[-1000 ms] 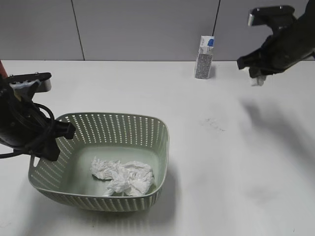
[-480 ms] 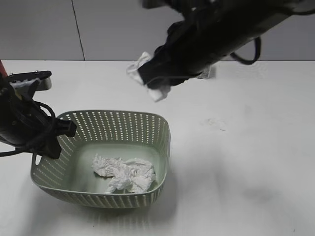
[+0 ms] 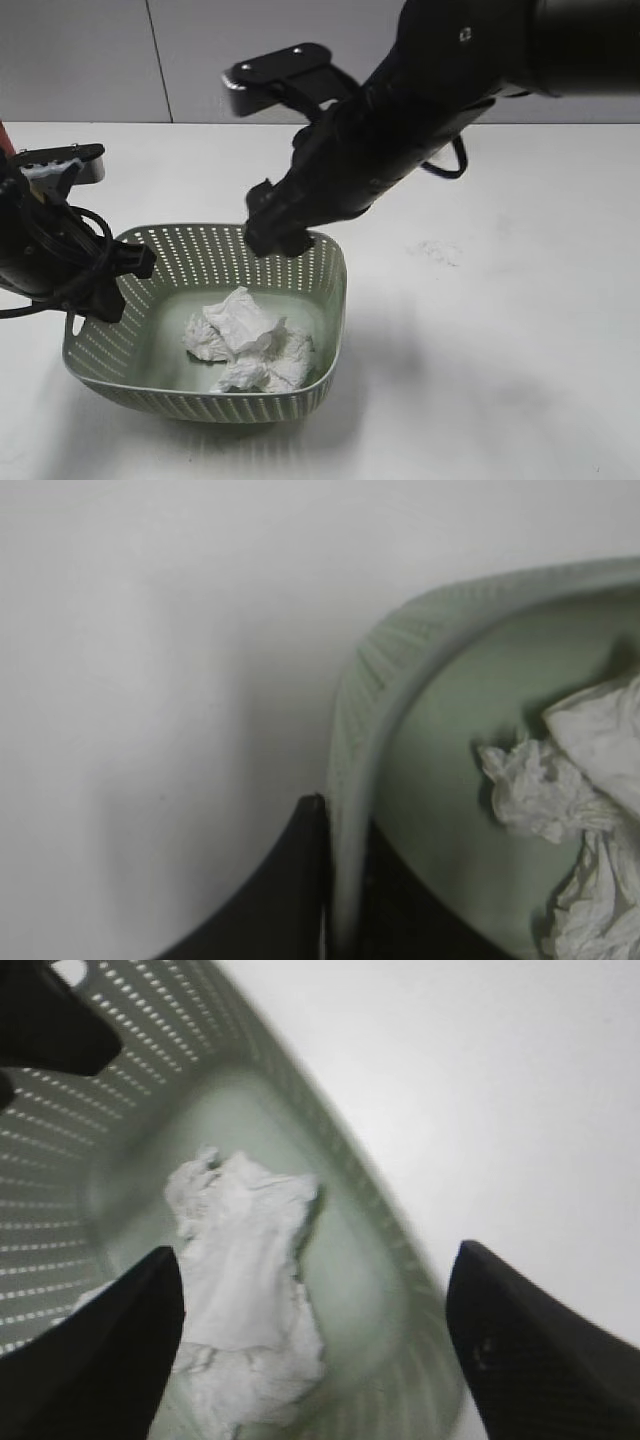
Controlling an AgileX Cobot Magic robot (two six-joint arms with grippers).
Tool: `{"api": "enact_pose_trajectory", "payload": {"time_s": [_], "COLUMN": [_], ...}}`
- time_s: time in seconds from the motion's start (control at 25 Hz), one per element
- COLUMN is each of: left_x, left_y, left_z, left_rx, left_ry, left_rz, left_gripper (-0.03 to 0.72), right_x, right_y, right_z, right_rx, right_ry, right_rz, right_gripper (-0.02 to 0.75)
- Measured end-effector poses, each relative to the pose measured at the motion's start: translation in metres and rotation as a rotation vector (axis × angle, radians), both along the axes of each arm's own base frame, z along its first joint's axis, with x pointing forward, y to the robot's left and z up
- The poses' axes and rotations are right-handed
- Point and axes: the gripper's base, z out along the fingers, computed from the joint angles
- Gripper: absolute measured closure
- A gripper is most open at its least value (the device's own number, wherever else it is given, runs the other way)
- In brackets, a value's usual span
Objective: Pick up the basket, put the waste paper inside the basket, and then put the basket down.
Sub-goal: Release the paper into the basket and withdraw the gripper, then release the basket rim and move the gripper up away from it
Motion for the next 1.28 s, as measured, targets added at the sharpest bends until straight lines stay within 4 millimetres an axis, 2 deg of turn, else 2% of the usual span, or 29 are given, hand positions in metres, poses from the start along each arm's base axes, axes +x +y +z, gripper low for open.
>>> {"api": "enact_pose_trajectory", "payload": {"time_s": [0.16,0.24,0.36,0.48,0.56,0.64,0.72,0.92,1.0,1.12,1.28], "left_x": [0.000,0.001,0.010,0.029,0.044,0.061,0.079,0.115,0.124,0.128,0.130], "left_y": [0.000,-0.001,-0.004,-0.013,-0.020,-0.027,-0.035,-0.050,-0.054,-0.056,-0.057], "left_z": [0.000,0.002,0.012,0.026,0.031,0.030,0.029,0.007,0.000,-0.009,-0.007], "left_rx": [0.000,-0.002,-0.018,-0.040,-0.042,-0.033,-0.031,-0.025,-0.022,-0.020,-0.029], "left_ry": [0.000,-0.003,-0.037,-0.080,-0.081,-0.072,-0.080,-0.064,-0.053,-0.035,-0.040], "left_rz": [0.000,-0.002,-0.002,-0.007,-0.017,-0.031,-0.038,-0.041,-0.044,-0.042,-0.037], "left_gripper": [0.685,0.685,0.685,0.685,0.685,0.685,0.685,0.682,0.665,0.591,0.372], "right_x": [0.029,0.047,0.070,0.074,0.068,0.054,0.034,-0.029,-0.054,-0.091,-0.138], "right_y": [-0.042,-0.076,-0.138,-0.191,-0.216,-0.237,-0.246,-0.252,-0.254,-0.257,-0.260], "right_z": [0.019,0.024,0.026,0.033,0.041,0.051,0.060,0.073,0.066,0.054,0.047], "right_rx": [-0.024,-0.041,-0.091,-0.126,-0.123,-0.114,-0.107,-0.075,-0.074,-0.070,-0.047], "right_ry": [-0.065,-0.055,0.003,0.034,0.028,0.007,-0.016,-0.078,-0.080,-0.090,-0.127], "right_rz": [-0.127,-0.223,-0.377,-0.487,-0.551,-0.606,-0.628,-0.636,-0.636,-0.635,-0.635], "right_gripper": [0.089,0.094,0.115,0.148,0.155,0.158,0.158,0.158,0.158,0.158,0.158]}}
